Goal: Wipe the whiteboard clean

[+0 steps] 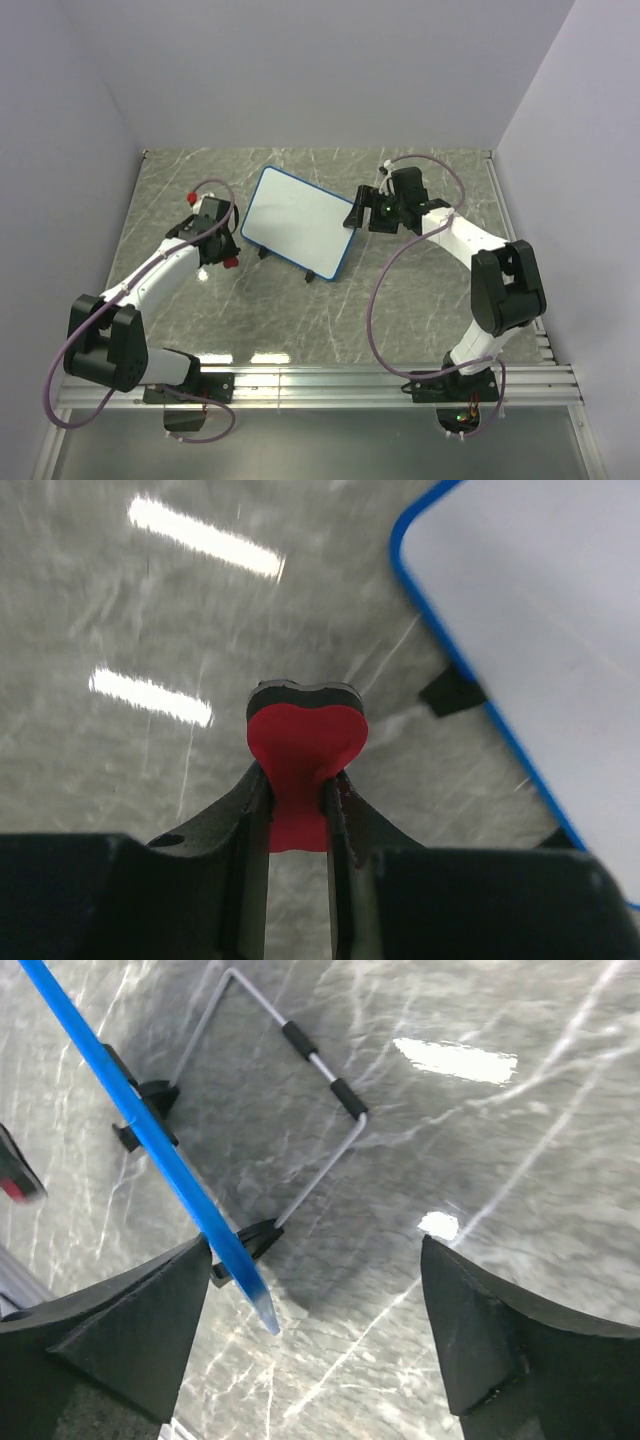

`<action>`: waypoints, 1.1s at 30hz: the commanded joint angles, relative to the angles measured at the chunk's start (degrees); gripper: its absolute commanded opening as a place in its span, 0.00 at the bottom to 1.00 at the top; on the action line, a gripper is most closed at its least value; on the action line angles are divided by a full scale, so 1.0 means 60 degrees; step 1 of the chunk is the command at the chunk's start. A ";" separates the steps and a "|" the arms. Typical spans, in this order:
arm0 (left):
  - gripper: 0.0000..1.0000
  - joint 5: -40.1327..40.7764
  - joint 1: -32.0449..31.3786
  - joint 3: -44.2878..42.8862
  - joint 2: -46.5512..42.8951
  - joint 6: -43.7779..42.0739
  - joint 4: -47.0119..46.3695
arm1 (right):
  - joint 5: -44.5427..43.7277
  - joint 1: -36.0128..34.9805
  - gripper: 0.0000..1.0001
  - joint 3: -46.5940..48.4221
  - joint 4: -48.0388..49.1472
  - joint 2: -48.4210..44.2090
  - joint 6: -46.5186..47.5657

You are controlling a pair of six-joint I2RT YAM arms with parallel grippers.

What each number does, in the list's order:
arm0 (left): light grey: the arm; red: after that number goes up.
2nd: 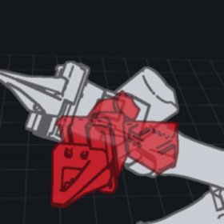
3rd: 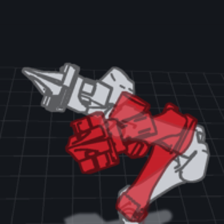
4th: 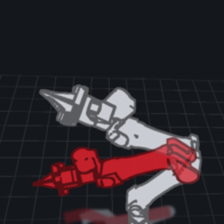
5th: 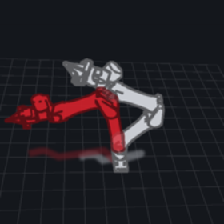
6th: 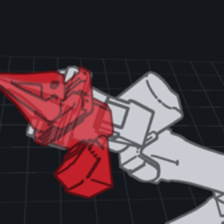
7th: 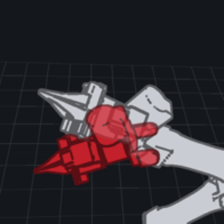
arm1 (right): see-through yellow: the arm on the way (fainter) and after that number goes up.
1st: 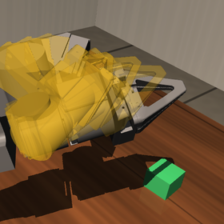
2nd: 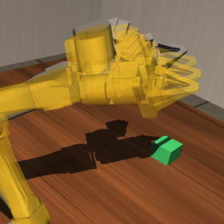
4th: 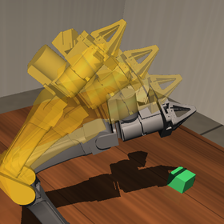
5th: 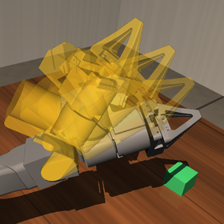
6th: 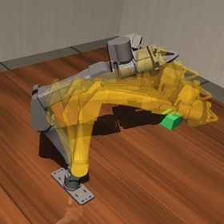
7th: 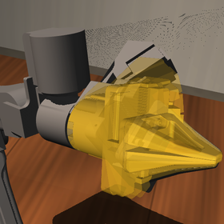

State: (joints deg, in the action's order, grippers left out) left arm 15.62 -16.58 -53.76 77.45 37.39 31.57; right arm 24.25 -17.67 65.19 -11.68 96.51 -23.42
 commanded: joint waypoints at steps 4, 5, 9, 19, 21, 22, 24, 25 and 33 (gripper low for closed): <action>0.18 -0.1225 -0.0020 0.1341 -0.0764 0.1385 -0.0296 | -0.0892 0.0059 0.93 -0.0156 -0.0148 -0.1420 -0.0008; 0.27 -0.1298 -0.0020 0.1487 -0.0794 0.1415 -0.0340 | -0.0907 0.0059 0.93 -0.0215 -0.0162 -0.1712 -0.0022; 0.43 -0.1650 -0.0020 0.2102 -0.0999 0.1562 -0.0384 | -0.1141 0.0074 0.93 -0.0507 -0.0367 -0.2679 -0.0198; 1.00 -0.0934 -0.0035 0.1534 -0.1907 0.1226 0.0742 | -0.1346 0.0060 0.94 -0.2192 -0.1040 -0.6063 -0.0652; 1.00 -0.0816 -0.0035 0.1416 -0.1864 0.1137 0.1036 | -0.1390 0.0074 0.94 -0.2529 -0.1361 -0.6708 -0.0667; 0.99 -0.0830 -0.0035 0.1430 -0.1805 0.1123 0.1095 | -0.1419 0.0060 0.94 -0.2660 -0.1407 -0.6913 -0.0667; 0.99 -0.1239 -0.0049 0.1547 -0.1353 0.1093 0.1110 | -0.1478 0.0074 0.94 -0.3056 -0.1553 -0.7499 -0.0682; 0.98 -0.1342 -0.0035 0.1518 -0.0756 0.1282 0.1197 | -0.1493 0.0074 0.94 -0.3231 -0.1612 -0.7776 -0.0696; 0.95 -0.1358 -0.0561 0.1036 -0.1084 0.1913 0.0614 | -0.1683 0.0074 0.94 -0.3102 -0.2329 -0.8496 -0.0623</action>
State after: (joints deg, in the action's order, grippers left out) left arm 7.31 -18.39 -44.10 77.71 46.92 37.80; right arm 15.59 -17.56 44.88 -23.99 47.83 -27.40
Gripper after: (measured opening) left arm 0.953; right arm 0.939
